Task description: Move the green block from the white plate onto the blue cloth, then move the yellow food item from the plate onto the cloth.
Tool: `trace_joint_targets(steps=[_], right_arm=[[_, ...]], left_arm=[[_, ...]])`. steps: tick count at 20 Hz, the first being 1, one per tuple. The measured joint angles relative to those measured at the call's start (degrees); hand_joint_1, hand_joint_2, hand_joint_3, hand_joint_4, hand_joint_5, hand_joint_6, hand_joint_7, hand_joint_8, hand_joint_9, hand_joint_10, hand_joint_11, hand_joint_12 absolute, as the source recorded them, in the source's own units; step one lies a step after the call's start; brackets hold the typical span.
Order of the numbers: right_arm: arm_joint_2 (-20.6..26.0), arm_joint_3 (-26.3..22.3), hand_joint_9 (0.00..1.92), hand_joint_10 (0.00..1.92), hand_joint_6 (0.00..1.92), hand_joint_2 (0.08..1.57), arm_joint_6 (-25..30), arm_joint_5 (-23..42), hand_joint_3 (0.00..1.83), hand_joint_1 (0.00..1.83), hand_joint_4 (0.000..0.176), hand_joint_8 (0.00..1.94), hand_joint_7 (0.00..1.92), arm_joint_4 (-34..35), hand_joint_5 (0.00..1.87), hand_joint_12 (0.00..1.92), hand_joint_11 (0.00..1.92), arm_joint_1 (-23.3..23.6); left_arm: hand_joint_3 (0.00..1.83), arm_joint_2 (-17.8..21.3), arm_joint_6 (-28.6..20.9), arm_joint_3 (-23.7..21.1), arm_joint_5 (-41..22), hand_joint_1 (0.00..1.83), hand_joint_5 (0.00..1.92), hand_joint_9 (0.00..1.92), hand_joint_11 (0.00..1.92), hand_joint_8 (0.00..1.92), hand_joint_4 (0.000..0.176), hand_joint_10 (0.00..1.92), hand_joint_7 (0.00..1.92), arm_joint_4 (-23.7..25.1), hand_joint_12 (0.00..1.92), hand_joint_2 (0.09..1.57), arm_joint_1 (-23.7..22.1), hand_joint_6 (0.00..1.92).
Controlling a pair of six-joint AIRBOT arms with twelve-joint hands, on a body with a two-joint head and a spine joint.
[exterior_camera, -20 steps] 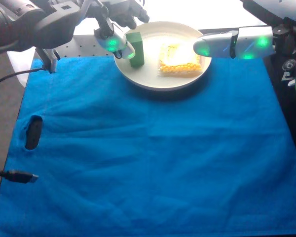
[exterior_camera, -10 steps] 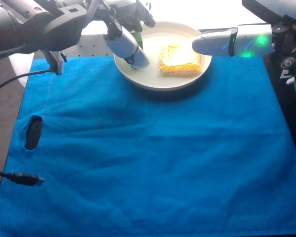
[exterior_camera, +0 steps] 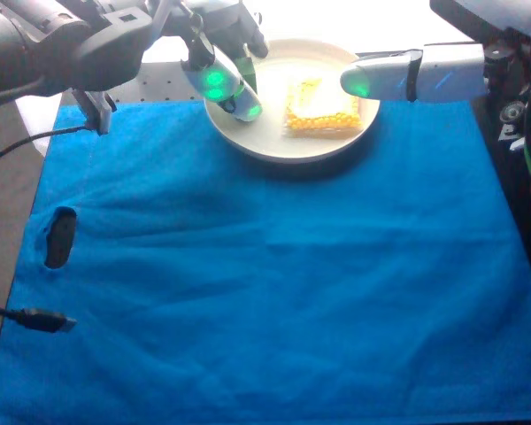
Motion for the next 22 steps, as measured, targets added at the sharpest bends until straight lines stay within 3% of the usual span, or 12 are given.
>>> trace_joint_targets(steps=[4, 6, 7, 8, 9, 12, 13, 15, 16, 17, 19, 22], right_arm=[[-0.35, 0.00, 0.22, 0.01, 0.00, 0.93, 0.00, -0.02, 0.00, 0.38, 0.078, 0.00, 0.28, -0.04, 0.14, 0.76, 0.00, 0.00], [-0.39, 0.00, 0.22, 0.01, 0.00, 0.93, 0.02, 0.00, 0.00, 0.39, 0.096, 0.00, 0.28, -0.09, 0.15, 0.80, 0.00, 0.00], [-0.39, 0.00, 0.22, 0.01, 0.00, 0.93, 0.02, -0.02, 0.00, 0.38, 0.104, 0.00, 0.28, 0.00, 0.15, 0.81, 0.00, 0.00], [-0.39, 0.00, 0.23, 0.01, 0.00, 0.92, 0.02, 0.00, 0.00, 0.38, 0.096, 0.00, 0.28, 0.02, 0.15, 0.81, 0.00, 0.00], [-0.39, 0.00, 0.24, 0.01, 0.00, 0.90, 0.02, 0.00, 0.00, 0.38, 0.100, 0.00, 0.29, -0.04, 0.16, 0.88, 0.00, 0.00], [-0.39, 0.00, 0.28, 0.01, 0.00, 0.90, 0.02, 0.00, 0.00, 0.39, 0.096, 0.00, 0.30, -0.04, 0.17, 0.97, 0.00, 0.00], [-0.39, -0.11, 0.28, 0.01, 0.00, 0.90, 0.02, 0.00, 0.00, 0.38, 0.103, 0.00, 0.31, 0.04, 0.18, 0.96, 0.00, 0.00], [-0.39, -0.11, 0.23, 0.01, 0.00, 0.90, 0.02, 0.00, 0.00, 0.38, 0.110, 0.00, 0.31, -0.13, 0.18, 0.77, 0.00, 0.00], [-0.39, -0.11, 0.22, 0.00, 0.00, 0.91, 0.02, 0.02, 0.00, 0.38, 0.109, 0.00, 0.31, -0.11, 0.18, 0.75, 0.00, 0.00], [-0.39, -0.11, 0.23, 0.01, 0.00, 0.91, 0.02, 0.00, 0.00, 0.37, 0.115, 0.00, 0.31, -0.07, 0.19, 0.77, 0.00, 0.00], [-0.39, -0.11, 0.23, 0.00, 0.00, 0.90, 0.02, 0.00, 0.00, 0.38, 0.113, 0.00, 0.29, -0.04, 0.19, 0.82, 0.00, 0.00], [-0.39, -0.11, 0.23, 0.00, 0.00, 0.89, 0.02, 0.00, 0.00, 0.36, 0.105, 0.00, 0.29, -0.04, 0.19, 0.74, 0.00, 0.00]], left_arm=[[0.00, -0.42, -0.02, 0.00, -0.48, 0.91, 0.91, 0.78, 0.53, 0.00, 0.000, 0.00, 0.85, -0.13, 0.68, 0.93, 0.28, 0.02], [0.00, -0.50, -0.17, 0.00, -0.98, 0.89, 0.99, 1.06, 0.80, 0.01, 0.000, 0.06, 0.97, -0.17, 0.77, 1.04, 0.28, 0.01], [0.00, -0.48, -0.15, 0.00, -1.09, 1.00, 0.99, 1.19, 0.90, 0.00, 0.098, 0.03, 1.06, -0.15, 0.73, 1.14, 0.28, 0.77], [0.00, -0.48, -0.17, 0.00, -1.16, 1.05, 0.94, 1.29, 1.00, 0.01, 0.032, 0.05, 1.12, -0.17, 0.75, 1.15, 0.28, 1.00], [0.00, -0.48, -0.20, 0.00, -1.18, 1.21, 0.90, 1.39, 1.05, 0.63, 0.000, 0.08, 1.15, -0.24, 0.83, 1.11, 0.28, 1.01], [0.00, -0.48, -0.85, 0.31, -1.36, 1.29, 1.03, 1.47, 0.94, 0.67, 0.000, 0.09, 1.25, -0.44, 1.07, 1.05, 0.46, 0.77], [0.01, -0.48, -1.27, 0.37, -1.40, 1.39, 1.09, 1.32, 1.01, 0.44, 0.000, 0.67, 1.30, -0.57, 1.00, 1.00, 0.46, 0.57], [0.00, -0.48, -1.44, 0.48, -1.95, 1.29, 1.10, 1.36, 1.05, 0.63, 0.000, 0.41, 1.27, -0.61, 1.04, 1.03, 0.46, 0.65], [0.01, -0.48, -1.44, 0.48, -1.99, 1.38, 1.10, 1.26, 1.04, 0.53, 0.000, 0.79, 1.24, -0.61, 1.06, 1.01, 0.46, 0.57], [0.00, -0.48, -1.44, 0.48, -2.01, 1.40, 1.12, 1.25, 1.03, 0.51, 0.000, 0.86, 1.24, -0.59, 1.05, 1.01, 0.46, 0.51], [0.00, -0.48, -1.42, 0.48, -2.05, 1.28, 1.13, 1.30, 1.01, 0.71, 0.000, 0.55, 1.22, -0.59, 1.12, 1.03, 0.46, 0.60], [0.00, -0.48, -1.44, 0.48, -2.08, 1.29, 1.11, 1.33, 0.92, 0.75, 0.000, 0.53, 1.22, -0.59, 1.22, 1.04, 0.48, 0.60]])
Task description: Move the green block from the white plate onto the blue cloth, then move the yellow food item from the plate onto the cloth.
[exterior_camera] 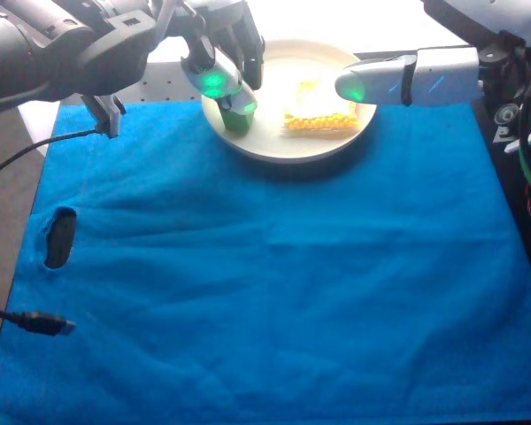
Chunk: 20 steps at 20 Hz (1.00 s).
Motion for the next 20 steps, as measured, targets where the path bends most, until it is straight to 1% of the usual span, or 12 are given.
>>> trace_joint_targets(steps=[1, 4, 7, 8, 11, 13, 15, 16, 17, 18, 19, 20], right_arm=[[0.00, 0.00, 0.24, 0.00, 0.00, 0.89, 0.00, 0.02, 0.00, 0.37, 0.110, 0.00, 0.29, 0.00, 0.19, 0.82, 0.00, 0.00], [-0.07, 0.00, 0.23, 0.00, 0.00, 0.89, 0.00, 0.02, 0.00, 0.37, 0.105, 0.00, 0.27, 0.00, 0.20, 0.83, 0.00, 0.00], [-0.28, 0.00, 0.25, 0.01, 0.00, 0.89, 0.00, 0.02, 0.00, 0.38, 0.105, 0.00, 0.27, -0.07, 0.20, 0.93, 0.00, 0.00], [-0.31, 0.00, 0.26, 0.01, 0.00, 0.87, 0.00, 0.02, 0.00, 0.37, 0.103, 0.00, 0.26, -0.09, 0.20, 0.94, 0.00, 0.00], [-0.31, 0.07, 0.27, 0.00, 0.00, 0.86, 0.00, 0.07, 0.00, 0.36, 0.103, 0.00, 0.26, -0.13, 0.20, 0.98, 0.00, 0.00], [-0.28, 0.13, 0.27, 0.00, 0.00, 0.86, 0.00, 0.02, 0.00, 0.35, 0.102, 0.00, 0.26, -0.09, 0.20, 0.90, 0.00, 0.00], [-0.31, 0.13, 0.26, 0.00, 0.00, 0.87, 0.00, 0.04, 0.00, 0.37, 0.112, 0.00, 0.26, -0.09, 0.21, 0.83, 0.00, 0.00], [-0.31, 0.13, 0.27, 0.01, 0.00, 0.88, -0.02, 0.02, 0.00, 0.38, 0.106, 0.00, 0.27, -0.09, 0.22, 0.87, 0.00, 0.00], [-0.31, 0.15, 0.26, 0.00, 0.00, 0.88, 0.00, 0.02, 0.00, 0.38, 0.104, 0.00, 0.26, 0.07, 0.20, 0.81, 0.00, 0.00], [-0.28, 0.17, 0.25, 0.00, 0.00, 0.88, 0.00, 0.02, 0.00, 0.39, 0.098, 0.00, 0.25, 0.13, 0.20, 0.76, 0.00, 0.00], [-0.28, 0.17, 0.25, 0.00, 0.00, 0.87, 0.00, 0.02, 0.00, 0.39, 0.093, 0.00, 0.26, 0.20, 0.19, 0.74, 0.00, 0.00], [-0.28, 0.17, 0.25, 0.00, 0.00, 0.87, 0.00, 0.02, 0.00, 0.36, 0.075, 0.00, 0.24, 0.15, 0.18, 0.78, 0.00, 0.00]], left_arm=[[0.00, 0.00, 0.00, 0.00, 0.00, 1.39, 1.13, 1.22, 0.88, 0.53, 0.000, 0.88, 1.25, 0.02, 1.21, 1.02, -0.02, 0.49], [0.00, 0.72, 0.04, -0.87, 0.00, 1.29, 1.16, 1.17, 0.85, 0.74, 0.000, 0.88, 1.24, 0.07, 1.46, 1.03, -0.11, 0.48], [0.00, 2.93, 0.04, -3.43, -0.44, 1.28, 1.12, 1.17, 0.80, 0.70, 0.000, 0.57, 1.23, 0.07, 1.21, 1.03, -0.35, 0.61], [0.00, 3.91, 0.09, -4.50, -0.72, 1.37, 1.10, 1.07, 0.65, 0.64, 0.000, 0.99, 1.20, 0.13, 1.13, 1.04, -0.55, 0.57], [0.00, 6.88, 0.13, -7.50, -2.84, 1.39, 1.12, 0.95, 0.59, 0.87, 0.000, 1.15, 1.13, 0.76, 1.18, 1.06, -1.05, 0.49], [0.00, 8.94, 0.17, -10.36, -3.65, 1.27, 1.08, 0.96, 0.54, 0.98, 0.000, 0.72, 1.09, 2.08, 1.41, 1.07, -1.18, 0.65], [0.00, 11.17, 0.13, -13.38, -4.42, 1.23, 1.04, 1.03, 0.66, 0.90, 0.025, 0.33, 1.05, 3.89, 0.91, 1.09, -1.64, 0.87], [0.00, 12.63, 0.13, -15.30, -5.60, 1.34, 0.99, 0.96, 0.69, 0.95, 0.000, 1.03, 0.92, 5.16, 0.84, 1.12, -1.73, 0.95], [0.00, 14.12, 0.07, -16.98, -6.78, 1.37, 0.98, 0.93, 0.69, 1.04, 0.000, 1.23, 0.92, 6.10, 1.02, 1.12, -1.75, 0.82], [0.00, 14.97, 0.04, -17.94, -7.32, 1.37, 0.99, 0.89, 0.63, 1.09, 0.000, 1.28, 0.92, 6.67, 1.12, 1.12, -1.77, 0.77], [0.00, 16.26, 0.07, -19.50, -8.02, 1.27, 0.99, 0.86, 0.46, 1.12, 0.000, 0.70, 0.98, 7.43, 0.96, 1.11, -1.75, 0.80], [0.00, 17.11, 0.09, -20.55, -8.41, 1.35, 0.96, 0.90, 0.55, 1.12, 0.000, 1.13, 0.94, 8.52, 0.95, 1.12, -1.75, 0.77]])
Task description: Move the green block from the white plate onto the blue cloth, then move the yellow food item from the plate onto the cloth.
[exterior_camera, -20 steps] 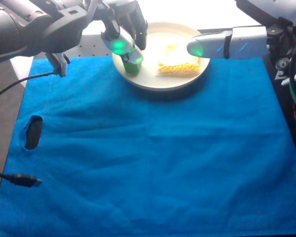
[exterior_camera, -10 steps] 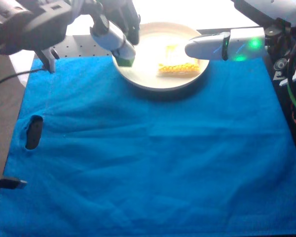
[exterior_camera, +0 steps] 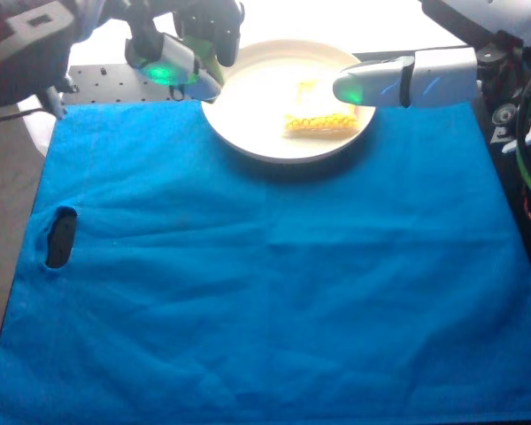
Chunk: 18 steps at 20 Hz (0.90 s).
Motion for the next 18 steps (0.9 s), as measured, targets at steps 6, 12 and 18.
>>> trace_joint_targets(steps=[6, 12, 18], right_arm=[[-0.02, 0.00, 0.26, 0.00, 0.00, 0.87, 0.00, -0.04, 0.00, 0.37, 0.059, 0.00, 0.30, 0.33, 0.20, 0.74, 0.00, 0.00], [-0.09, -0.07, 0.29, 0.01, 0.00, 0.86, 0.00, -0.09, 0.00, 0.41, 0.065, 0.01, 0.30, 0.33, 0.20, 0.86, 0.00, 0.00], [-0.13, -0.17, 0.21, 0.00, 0.00, 0.94, 0.00, -0.11, 0.01, 0.42, 0.117, 0.00, 0.22, 0.37, 0.21, 0.54, 0.00, -0.02]], left_arm=[[0.00, 5.92, -0.26, -8.28, -3.43, 1.39, 1.08, 1.05, 0.75, 1.03, 0.000, 1.12, 0.99, 7.58, 1.05, 1.08, 0.44, 0.51], [0.00, 10.56, -6.08, -12.15, -7.02, 1.26, 1.14, 0.84, 0.62, 1.28, 0.000, 0.74, 0.89, 14.53, 1.16, 1.11, 2.36, 0.54], [0.00, 10.91, -14.43, -12.28, -11.26, 1.28, 1.12, 0.91, 0.60, 1.12, 0.000, 0.93, 1.03, 19.69, 1.49, 1.08, 5.20, 0.51]])
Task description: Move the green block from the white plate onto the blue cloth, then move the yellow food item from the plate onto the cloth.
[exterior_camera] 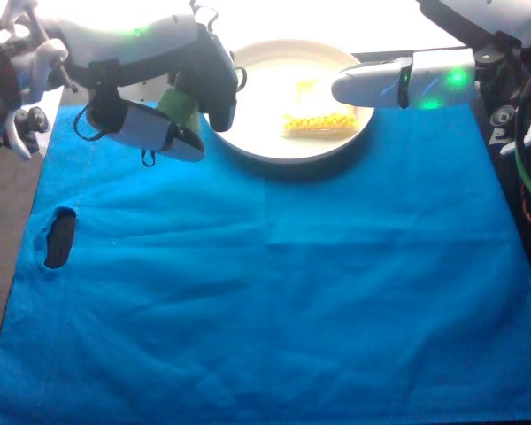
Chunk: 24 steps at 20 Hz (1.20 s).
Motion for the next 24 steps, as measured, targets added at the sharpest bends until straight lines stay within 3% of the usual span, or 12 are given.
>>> trace_joint_targets(steps=[3, 4, 5, 7, 9, 14, 16, 17, 18, 20, 23, 24], right_arm=[[-0.59, 0.00, 0.21, 0.00, 0.00, 0.97, 0.00, 0.00, 0.00, 0.39, 0.126, 0.00, 0.25, -0.07, 0.21, 0.72, 0.00, -0.04], [-0.68, 0.00, 0.24, 0.01, 0.00, 1.06, 0.00, -0.02, 0.01, 0.43, 0.103, 0.01, 0.29, -0.04, 0.23, 0.66, 0.00, -0.04], [-0.70, 0.00, 0.24, 0.01, 0.00, 1.06, 0.00, -0.02, 0.00, 0.41, 0.114, 0.01, 0.30, -0.04, 0.22, 0.65, 0.00, -0.04], [-0.70, 0.00, 0.24, 0.00, 0.00, 0.99, 0.00, -0.07, 0.00, 0.35, 0.118, 0.00, 0.27, 0.02, 0.20, 0.84, 0.00, -0.07], [-0.70, 0.00, 0.28, 0.01, 0.00, 0.90, 0.00, -0.04, 0.00, 0.35, 0.119, 0.00, 0.27, 0.00, 0.23, 1.02, 0.00, -0.07], [-0.72, 0.00, 0.36, 0.01, 0.00, 0.91, 0.00, -0.09, 0.00, 0.31, 0.088, 0.00, 0.33, 0.02, 0.21, 1.09, 0.00, -0.11], [-0.72, 0.00, 0.34, 0.00, 0.00, 0.90, 0.00, -0.11, 0.00, 0.38, 0.106, 0.00, 0.31, -0.02, 0.22, 1.06, 0.00, -0.11], [-0.72, 0.00, 0.30, 0.00, 0.00, 0.87, 0.00, -0.13, 0.00, 0.39, 0.117, 0.00, 0.28, 0.02, 0.22, 1.02, 0.00, -0.11], [-0.72, 0.00, 0.32, 0.01, 0.00, 0.86, 0.00, -0.13, 0.00, 0.37, 0.105, 0.00, 0.28, -0.02, 0.22, 1.06, 0.00, -0.11], [-0.83, 0.00, 0.30, 0.00, 0.00, 0.85, 0.00, -0.15, 0.00, 0.41, 0.112, 0.00, 0.25, 0.02, 0.23, 1.06, 0.00, -0.17], [-1.03, 0.00, 0.31, 0.00, 0.00, 0.84, 0.00, -0.17, 0.00, 0.43, 0.121, 0.00, 0.27, -0.04, 0.22, 1.02, 0.00, -0.17], [-1.03, 0.00, 0.31, 0.00, 0.00, 0.86, -0.02, -0.17, 0.01, 0.39, 0.106, 0.00, 0.24, -0.04, 0.21, 1.01, 0.00, -0.17]], left_arm=[[0.00, 0.33, -0.33, 0.00, -0.42, 1.29, 1.19, 1.01, 0.68, 0.97, 0.000, 0.84, 1.12, -0.26, 1.46, 1.05, 1.53, 0.42], [0.00, 0.33, -0.33, -0.02, -0.48, 1.29, 1.22, 1.07, 0.77, 0.90, 0.000, 0.78, 1.15, -0.31, 1.37, 1.04, 2.10, 0.38], [0.00, 0.33, -0.33, -0.09, -0.39, 1.38, 1.19, 1.06, 0.77, 0.81, 0.000, 1.10, 1.13, -0.28, 1.39, 1.05, 2.40, 0.31], [0.00, 0.33, -0.37, -0.24, -0.15, 1.29, 1.19, 1.07, 0.75, 0.92, 0.000, 0.79, 1.14, -0.92, 1.32, 1.05, 3.54, 0.42], [0.00, 0.33, -0.37, -0.24, 0.39, 1.38, 1.01, 0.98, 0.80, 0.94, 0.000, 1.19, 1.02, -1.60, 1.20, 1.09, 4.70, 0.66], [0.00, -0.22, -0.35, 0.31, 0.76, 1.39, 1.07, 1.03, 0.79, 0.84, 0.000, 1.15, 1.10, -3.17, 1.19, 1.07, 6.67, 0.54], [0.00, -0.26, -0.37, 0.50, 0.68, 1.38, 1.00, 0.97, 0.78, 0.95, 0.000, 1.20, 1.03, -3.80, 1.18, 1.09, 7.06, 0.69], [0.00, -0.46, -0.35, 0.76, 0.61, 1.29, 1.06, 1.04, 0.76, 0.97, 0.000, 0.83, 1.09, -4.46, 1.18, 1.08, 7.26, 0.64], [0.00, -0.55, -0.35, 1.03, 0.59, 1.27, 1.09, 1.10, 0.75, 0.99, 0.000, 0.59, 1.09, -4.83, 1.14, 1.07, 7.45, 0.61], [0.00, -0.90, -0.37, 1.53, 0.50, 1.29, 1.09, 1.04, 0.74, 1.00, 0.000, 0.77, 1.08, -5.62, 1.12, 1.08, 8.24, 0.57], [0.00, -0.90, -0.33, 1.64, 0.74, 1.28, 1.15, 1.14, 0.69, 1.00, 0.000, 0.47, 1.10, -6.67, 1.15, 1.06, 8.81, 0.45], [0.00, -0.90, -0.35, 1.64, 0.57, 1.29, 1.17, 1.16, 0.69, 1.01, 0.000, 0.46, 1.11, -6.75, 1.14, 1.06, 8.85, 0.41]])
